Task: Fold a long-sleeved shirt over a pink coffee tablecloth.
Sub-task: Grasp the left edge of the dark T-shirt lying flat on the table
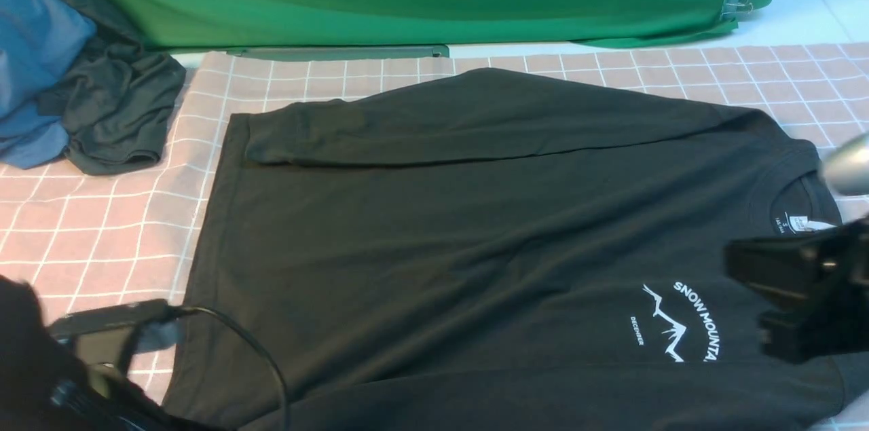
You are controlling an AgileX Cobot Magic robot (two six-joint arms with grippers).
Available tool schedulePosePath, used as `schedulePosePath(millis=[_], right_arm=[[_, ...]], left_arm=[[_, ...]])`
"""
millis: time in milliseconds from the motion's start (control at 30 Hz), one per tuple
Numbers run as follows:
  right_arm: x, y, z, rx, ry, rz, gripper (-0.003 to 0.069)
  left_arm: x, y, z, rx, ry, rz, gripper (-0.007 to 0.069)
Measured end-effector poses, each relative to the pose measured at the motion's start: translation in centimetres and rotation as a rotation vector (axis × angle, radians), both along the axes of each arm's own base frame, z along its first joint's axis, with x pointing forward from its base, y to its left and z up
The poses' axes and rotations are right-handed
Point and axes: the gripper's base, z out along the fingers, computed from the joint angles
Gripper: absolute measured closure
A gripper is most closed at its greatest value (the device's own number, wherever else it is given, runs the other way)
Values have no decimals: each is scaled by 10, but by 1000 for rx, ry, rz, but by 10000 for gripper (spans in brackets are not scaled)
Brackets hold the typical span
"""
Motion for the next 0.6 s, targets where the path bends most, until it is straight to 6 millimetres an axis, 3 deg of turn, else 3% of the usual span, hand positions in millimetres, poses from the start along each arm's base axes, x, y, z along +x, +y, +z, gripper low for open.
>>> schedulePosePath(millis=[167, 400, 500, 600], right_arm=[[10, 18, -6, 8, -24, 53, 620], [13, 20, -5, 19, -42, 55, 620], [13, 20, -5, 18, -45, 57, 620], [13, 20, -5, 13, -49, 61, 620]], left_arm=[[7, -4, 1, 129, -131, 40, 611], [14, -4, 2, 116, -207, 33, 608], [15, -4, 3, 117, -227, -8, 559], [15, -4, 3, 120, -230, -31, 465]])
